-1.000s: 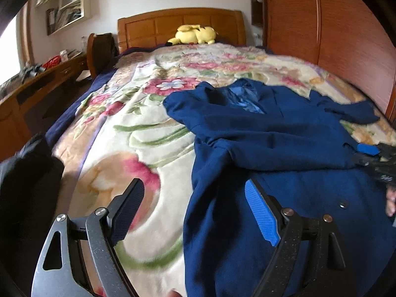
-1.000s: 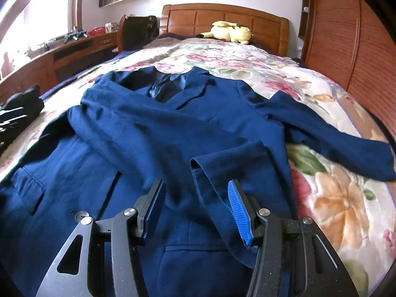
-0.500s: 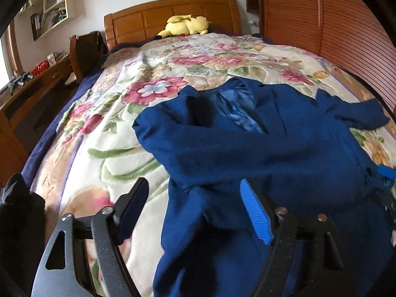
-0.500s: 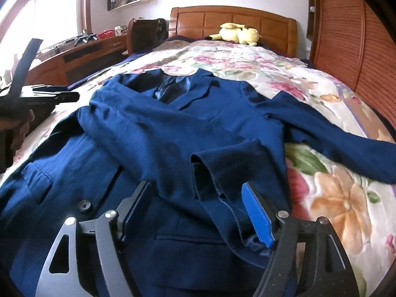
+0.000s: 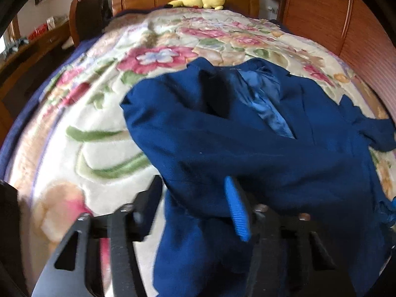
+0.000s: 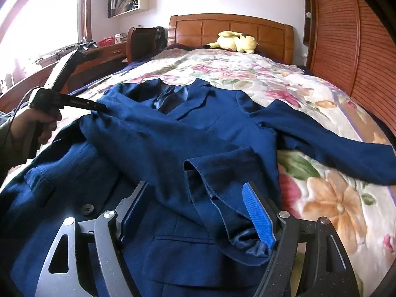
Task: Fold large clothes
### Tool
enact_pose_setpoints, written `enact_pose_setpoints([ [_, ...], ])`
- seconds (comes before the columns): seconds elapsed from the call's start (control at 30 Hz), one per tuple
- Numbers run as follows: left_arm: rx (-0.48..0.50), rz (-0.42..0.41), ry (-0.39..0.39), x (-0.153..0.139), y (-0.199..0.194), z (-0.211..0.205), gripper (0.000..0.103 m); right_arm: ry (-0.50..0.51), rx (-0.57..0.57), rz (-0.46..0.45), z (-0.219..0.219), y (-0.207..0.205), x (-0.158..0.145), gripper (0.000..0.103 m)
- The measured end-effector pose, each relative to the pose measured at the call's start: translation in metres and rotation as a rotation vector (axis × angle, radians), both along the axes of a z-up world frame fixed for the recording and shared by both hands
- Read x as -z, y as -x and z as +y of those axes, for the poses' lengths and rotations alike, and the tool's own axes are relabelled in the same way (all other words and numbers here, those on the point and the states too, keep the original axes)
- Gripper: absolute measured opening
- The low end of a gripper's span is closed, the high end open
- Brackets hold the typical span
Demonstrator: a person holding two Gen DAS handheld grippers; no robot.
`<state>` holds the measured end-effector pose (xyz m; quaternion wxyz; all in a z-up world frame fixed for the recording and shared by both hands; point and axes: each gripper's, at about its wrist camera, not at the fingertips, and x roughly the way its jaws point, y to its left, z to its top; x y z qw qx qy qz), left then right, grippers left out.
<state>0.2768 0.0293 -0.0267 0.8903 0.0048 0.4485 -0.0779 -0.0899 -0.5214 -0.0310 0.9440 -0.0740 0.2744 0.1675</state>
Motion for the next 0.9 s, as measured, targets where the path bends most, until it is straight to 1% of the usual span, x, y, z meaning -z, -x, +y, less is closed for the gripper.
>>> enact_pose_setpoints([
  [0.03,0.001,-0.002,0.007,0.000,0.000,0.000,0.039,-0.002,-0.002,-0.002,0.000,0.001,-0.001,0.078],
  [0.07,-0.001,-0.005,0.004,0.000,0.000,0.000,0.029,-0.005,-0.004,-0.005,-0.001,0.002,-0.001,0.078],
  [0.1,0.002,-0.008,-0.004,-0.001,-0.001,-0.001,0.022,-0.007,-0.005,-0.006,-0.002,0.002,-0.001,0.078],
  [0.13,0.009,-0.010,-0.008,-0.001,-0.001,-0.002,0.018,-0.009,-0.005,-0.008,-0.002,0.002,-0.001,0.078],
  [0.17,0.015,-0.014,-0.017,-0.002,0.000,-0.002,0.010,-0.010,-0.004,-0.009,-0.002,0.003,-0.001,0.078],
  [0.2,0.020,-0.023,-0.027,-0.004,0.001,-0.002,0.008,-0.012,-0.003,-0.008,-0.003,0.002,-0.001,0.078],
  [0.27,0.034,-0.043,-0.047,-0.009,0.005,-0.003,0.006,-0.017,-0.002,-0.007,-0.004,0.003,-0.001,0.078],
  [0.4,0.045,-0.119,-0.080,-0.031,0.016,0.001,0.004,-0.026,0.002,-0.017,-0.004,0.004,-0.002,0.078],
  [0.47,0.027,-0.165,-0.110,-0.043,0.019,0.009,0.004,-0.030,0.008,-0.027,-0.005,0.005,-0.003,0.078],
  [0.53,0.001,-0.176,-0.133,-0.050,0.016,0.022,0.004,-0.035,0.012,-0.037,-0.005,0.006,-0.005,0.078],
  [0.63,-0.028,-0.171,-0.172,-0.050,0.009,0.039,0.004,-0.038,0.010,-0.045,-0.005,0.007,-0.004,0.078],
  [0.67,-0.041,-0.169,-0.174,-0.049,0.008,0.044,0.004,-0.041,0.009,-0.050,-0.005,0.008,-0.005,0.078],
  [0.73,-0.056,-0.155,-0.168,-0.042,0.006,0.054,0.004,-0.047,0.006,-0.054,-0.006,0.008,-0.004,0.078],
  [0.8,-0.047,-0.142,-0.141,-0.035,0.006,0.056,0.004,-0.054,0.004,-0.054,-0.007,0.007,-0.003,0.078],
  [0.9,-0.047,-0.167,-0.150,-0.034,0.018,0.055,0.005,-0.067,0.002,-0.042,-0.008,0.004,-0.001,0.078],
])
